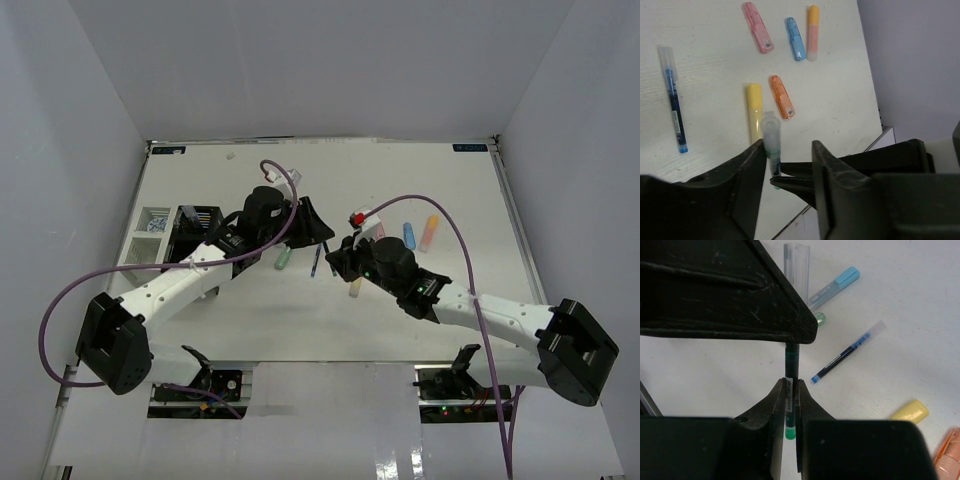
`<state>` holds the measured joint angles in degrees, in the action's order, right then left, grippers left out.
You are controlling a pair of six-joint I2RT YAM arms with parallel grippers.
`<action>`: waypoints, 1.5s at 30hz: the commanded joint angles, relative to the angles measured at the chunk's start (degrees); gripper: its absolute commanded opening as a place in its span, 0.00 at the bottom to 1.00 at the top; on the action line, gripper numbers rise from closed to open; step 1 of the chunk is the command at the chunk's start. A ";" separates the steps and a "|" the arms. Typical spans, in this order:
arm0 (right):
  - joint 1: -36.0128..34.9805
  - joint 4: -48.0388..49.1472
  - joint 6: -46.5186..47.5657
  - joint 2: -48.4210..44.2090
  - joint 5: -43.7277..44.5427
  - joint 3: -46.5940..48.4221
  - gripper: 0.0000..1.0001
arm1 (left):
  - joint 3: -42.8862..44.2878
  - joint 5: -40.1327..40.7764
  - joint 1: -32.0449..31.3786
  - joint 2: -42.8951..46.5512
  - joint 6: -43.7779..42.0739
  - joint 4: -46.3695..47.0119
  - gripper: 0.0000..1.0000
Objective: Sort the stationery into containers
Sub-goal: Pick up the pen from the center of the board, then place the pen in the storage box.
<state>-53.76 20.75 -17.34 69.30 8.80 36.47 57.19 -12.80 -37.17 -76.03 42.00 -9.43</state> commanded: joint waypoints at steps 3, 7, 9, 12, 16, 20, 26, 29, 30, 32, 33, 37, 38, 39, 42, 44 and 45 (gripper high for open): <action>-0.30 5.17 1.08 -2.32 0.26 -1.22 0.08 | 2.84 2.34 -1.06 0.00 -0.51 0.47 0.31; -0.30 5.44 1.17 -2.50 0.78 -1.49 0.08 | 3.02 2.51 -1.33 -0.08 -0.60 0.47 0.13; -0.30 5.44 1.17 -2.41 0.78 -1.49 0.11 | 3.02 2.69 -1.33 -0.08 -0.78 0.38 0.05; -0.30 4.91 1.08 -2.68 0.78 -1.57 0.26 | 2.84 4.26 -1.33 0.35 -1.56 0.12 0.01; -0.21 3.42 2.05 -3.64 1.57 -1.49 0.49 | 3.63 7.95 -1.33 0.97 -4.02 -1.99 0.01; -0.12 -2.20 3.54 -6.01 3.15 -0.79 0.80 | 5.74 17.79 -1.24 1.76 -7.80 -4.71 0.00; -0.03 -9.23 5.74 -12.94 7.81 -1.40 0.90 | 11.10 32.99 -0.10 2.37 -15.70 -14.02 0.00; -0.03 -13.80 7.06 -16.99 10.71 -1.84 0.90 | 12.95 39.68 2.88 3.69 -17.82 -15.79 0.00; -0.03 -14.77 7.15 -18.13 11.41 -2.54 0.90 | 12.95 40.91 4.02 5.00 -18.96 -15.97 0.00; -0.03 -17.41 7.41 -21.46 13.61 -3.33 0.90 | 12.34 40.66 9.11 6.33 -19.85 -15.36 0.00; -0.03 -18.11 7.32 -22.79 13.96 -4.12 0.90 | 11.90 40.40 11.04 7.38 -20.89 -14.83 0.00; 0.06 -20.66 7.67 -30.16 16.16 -6.32 0.90 | 10.05 40.04 20.63 7.65 -23.89 -12.81 0.00; 0.06 -22.14 7.76 -31.14 16.34 -6.67 0.90 | 10.05 40.13 21.69 7.22 -24.41 -12.54 0.00; 0.06 -22.77 7.85 -32.20 16.60 -7.02 0.90 | 10.31 40.04 22.92 6.60 -24.77 -12.54 0.00; 0.06 -24.09 8.03 -35.63 18.18 -8.60 0.90 | 10.40 38.12 27.57 4.40 -24.77 -11.93 0.00; 0.06 -24.53 8.11 -37.38 18.71 -9.65 0.90 | 9.87 37.50 28.99 3.08 -24.33 -11.14 0.00; 0.06 -24.97 8.03 -37.83 18.89 -9.84 0.90 | 9.09 36.97 30.12 2.82 -24.25 -10.44 0.00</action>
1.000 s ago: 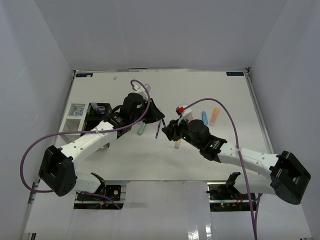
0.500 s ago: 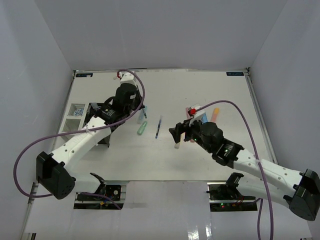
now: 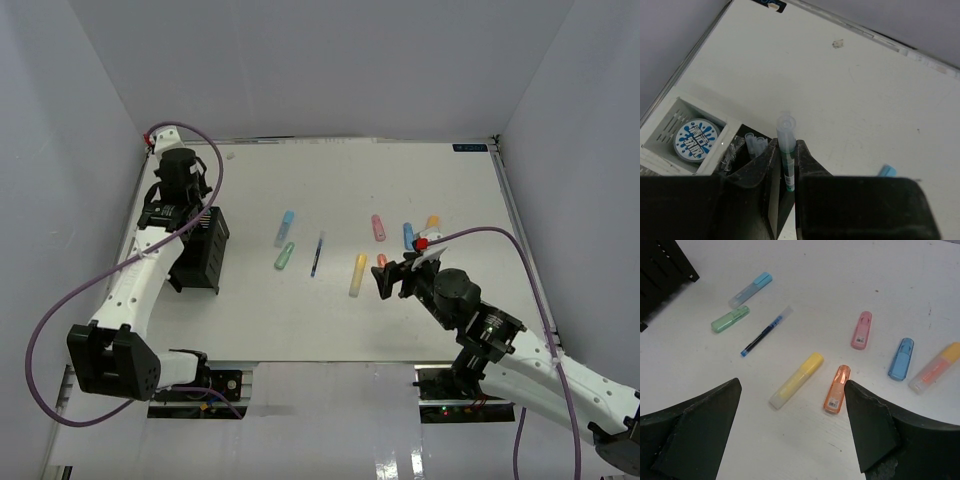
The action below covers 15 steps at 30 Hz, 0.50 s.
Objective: Sort the stationery into containers
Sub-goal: Place the pen in the storage box.
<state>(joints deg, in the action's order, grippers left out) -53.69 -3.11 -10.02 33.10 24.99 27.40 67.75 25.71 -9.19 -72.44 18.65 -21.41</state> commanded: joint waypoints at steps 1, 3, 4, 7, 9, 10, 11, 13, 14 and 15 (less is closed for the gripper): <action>-0.10 -1.37 0.71 -2.25 2.78 -1.03 0.90 | -1.82 -1.72 2.59 -1.03 -0.90 1.89 0.00; -0.01 -2.07 0.71 -2.78 3.22 -1.56 0.90 | -3.05 -1.98 3.56 -1.56 -0.81 2.51 0.00; -0.01 -2.07 0.62 -3.13 3.31 -1.64 0.90 | -3.49 -2.07 3.83 -1.65 -0.90 2.86 0.00; -0.01 -2.07 0.70 -3.13 3.04 -2.00 0.90 | -5.95 -2.07 4.18 -1.73 -0.81 4.62 0.00; -0.01 -2.07 0.79 -3.04 3.31 -2.17 0.90 | -7.79 -1.64 4.18 -1.82 -0.73 6.11 0.03; -0.01 -2.07 0.71 -2.87 3.31 -2.17 0.90 | -8.24 -1.63 4.09 -1.82 -0.73 6.38 0.05; -0.01 -2.07 0.71 -2.87 3.13 -2.26 0.90 | -8.50 -1.81 4.18 -2.00 -0.64 6.38 0.08; -0.10 -2.07 0.62 -2.87 3.22 -2.44 0.90 | -8.68 -1.98 4.09 -1.91 -0.81 6.29 0.23; -0.01 -2.07 0.70 -2.87 3.22 -2.44 0.90 | -8.60 -2.16 4.18 -1.82 -0.81 6.12 0.27; -0.01 -2.07 0.62 -2.87 3.39 -2.44 0.90 | -8.42 -2.42 4.18 -1.21 -0.81 6.03 0.36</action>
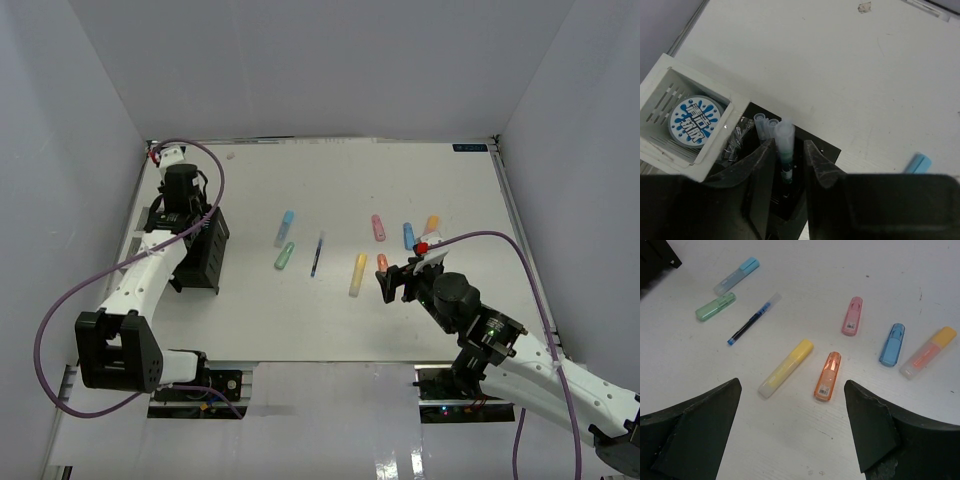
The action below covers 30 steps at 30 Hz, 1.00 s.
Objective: Sort the stationery into containers
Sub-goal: Place the pen in the storage box, then pick up the pen from the center of the board.
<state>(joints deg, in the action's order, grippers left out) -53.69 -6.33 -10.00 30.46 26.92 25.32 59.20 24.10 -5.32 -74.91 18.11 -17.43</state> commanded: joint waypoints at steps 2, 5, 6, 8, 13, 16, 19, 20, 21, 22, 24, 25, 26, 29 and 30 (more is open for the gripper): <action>-0.10 1.14 0.68 -0.22 1.56 -0.27 0.90 | 0.65 -2.29 0.31 1.96 -0.27 1.52 0.47; -0.01 1.14 0.77 -0.31 1.47 -0.18 0.90 | 2.23 -5.11 0.31 2.76 -0.27 -0.57 0.66; -0.01 1.14 0.77 -0.31 1.56 -0.18 0.90 | 2.85 -5.81 0.23 2.67 -0.09 -1.54 0.68; -0.01 1.14 0.77 -0.31 1.47 -0.27 0.90 | 4.86 -8.26 0.22 2.49 0.17 -4.09 0.73; -0.01 1.14 0.77 -0.40 1.73 -0.27 0.90 | 9.17 -15.65 -1.09 2.06 2.28 -9.19 0.81; -0.01 0.79 0.60 -0.31 1.91 -0.10 0.90 | 13.21 -17.24 -5.91 -0.14 3.33 -12.79 0.86; -0.01 0.18 0.33 -0.22 2.09 0.17 0.90 | 18.39 -16.89 -13.20 -5.05 3.69 -17.62 0.86; -0.01 0.00 0.16 -0.31 2.26 0.17 0.90 | 19.54 -17.24 -16.09 -6.54 4.38 -18.25 0.85; -0.01 -0.17 0.16 -0.40 2.44 0.17 0.90 | 21.46 -18.37 -17.34 -9.34 4.65 -18.86 0.84; -0.10 -0.44 -0.11 -0.57 2.53 0.17 0.90 | 22.35 -18.82 -18.57 -10.68 5.09 -19.56 0.84; -0.01 -0.70 -0.28 -1.01 2.53 0.17 0.90 | 24.81 -18.82 -22.18 -14.88 5.79 -20.01 0.84; -0.01 -0.88 -0.28 -1.10 2.53 0.17 0.90 | 25.69 -18.56 -23.23 -16.48 5.97 -20.71 0.84; -0.01 -0.88 -0.46 -1.36 2.61 0.08 0.90 | 26.66 -18.30 -25.24 -18.06 6.23 -21.15 0.84; -0.01 -1.14 -0.72 -1.80 2.70 -0.10 0.90 | 31.40 -17.95 -28.85 -24.91 6.67 -23.43 0.84; -0.01 -1.06 -0.64 -1.81 2.70 -0.10 0.90 | 32.46 -17.86 -29.56 -28.15 6.76 -24.40 0.83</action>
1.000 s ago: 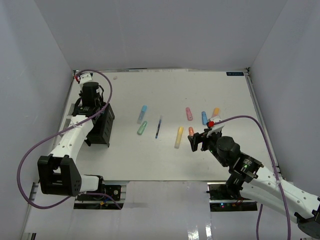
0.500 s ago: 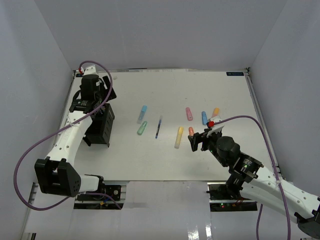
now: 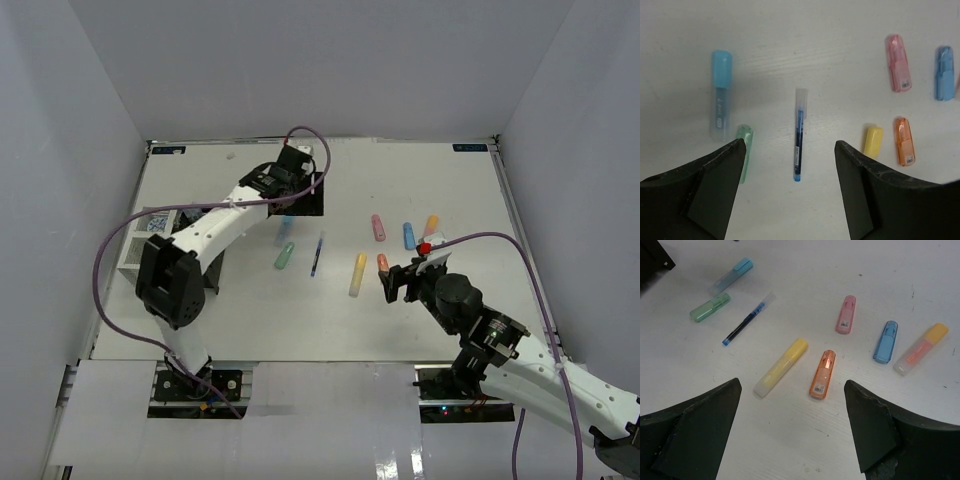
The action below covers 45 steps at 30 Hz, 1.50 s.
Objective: Sort the stationery into containers
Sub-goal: Pick up the pen from the center of the board.
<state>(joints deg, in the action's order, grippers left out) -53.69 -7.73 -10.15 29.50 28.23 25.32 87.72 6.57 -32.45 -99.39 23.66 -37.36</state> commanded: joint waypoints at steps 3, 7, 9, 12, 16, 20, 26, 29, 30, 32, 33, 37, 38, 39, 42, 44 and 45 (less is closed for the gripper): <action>-0.10 0.17 -0.66 -0.84 1.48 -0.10 0.90 | 7.28 -0.15 -4.29 -8.08 1.65 -5.52 0.80; -0.01 -0.01 -0.83 -1.11 1.74 -0.18 0.90 | 9.30 -0.68 -4.91 -14.32 2.35 -6.75 0.74; -0.01 0.08 -0.92 -1.28 1.83 -0.27 0.90 | 9.92 -1.47 -4.91 -15.82 2.27 -6.93 0.72; -0.10 -0.01 -1.01 -1.37 1.83 -0.45 0.90 | 10.19 -3.31 -4.91 -18.02 2.27 -7.11 0.69; -0.01 -0.01 -1.10 -1.02 1.92 -0.36 0.90 | 10.89 -3.67 -4.91 -20.48 1.83 -7.20 0.65; -0.01 -0.01 -1.10 -0.84 1.74 -0.62 0.90 | 12.73 -4.11 -4.91 -23.38 1.30 -7.81 0.62; -0.01 -0.01 -1.19 -1.37 2.01 -0.80 0.90 | 13.00 -3.67 -4.91 -25.67 1.30 -7.99 0.59; -0.01 -0.01 -1.27 -1.28 2.01 -0.89 0.90 | 13.09 -3.32 -4.91 -26.29 1.21 -8.34 0.57; -0.01 -0.01 -1.36 -1.20 2.18 -0.89 0.90 | 13.17 -3.14 -4.91 -26.38 1.13 -8.60 0.57; -0.01 -0.01 -1.36 -1.02 2.09 -0.89 0.90 | 13.09 -3.23 -4.91 -26.73 1.13 -8.95 0.54; -0.01 -0.01 -1.36 -1.11 2.09 -0.97 0.90 | 13.00 -3.32 -4.91 -26.73 1.13 -9.04 0.52; -0.01 -0.01 -1.36 -1.37 2.18 -0.98 0.90 | 12.03 -3.49 -4.91 -26.38 0.78 -9.13 0.41; -0.10 -0.01 -1.36 -1.46 2.27 -1.06 0.90 | 11.95 -3.40 -4.91 -26.20 0.60 -9.22 0.36; -0.01 -0.01 -1.36 -1.55 2.27 -0.98 0.90 | 11.95 -3.40 -4.91 -26.11 0.51 -9.22 0.32; -0.01 -0.01 -1.45 -1.72 2.53 -1.06 0.90 | 12.12 -3.93 -4.91 -24.71 0.16 -8.43 0.14; -0.01 -0.01 -1.45 -1.81 2.53 -1.15 0.90 | 11.34 -4.63 -4.91 -22.35 -0.37 -6.77 0.04; -0.01 -0.01 -1.45 -1.90 2.45 -1.15 0.90 | 10.89 -4.55 -4.82 -21.38 -0.37 -6.23 0.02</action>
<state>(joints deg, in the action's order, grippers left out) -53.69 -9.30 -11.42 28.34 29.47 24.47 99.18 3.36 -37.41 -125.58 23.97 -45.43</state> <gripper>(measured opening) 0.900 0.180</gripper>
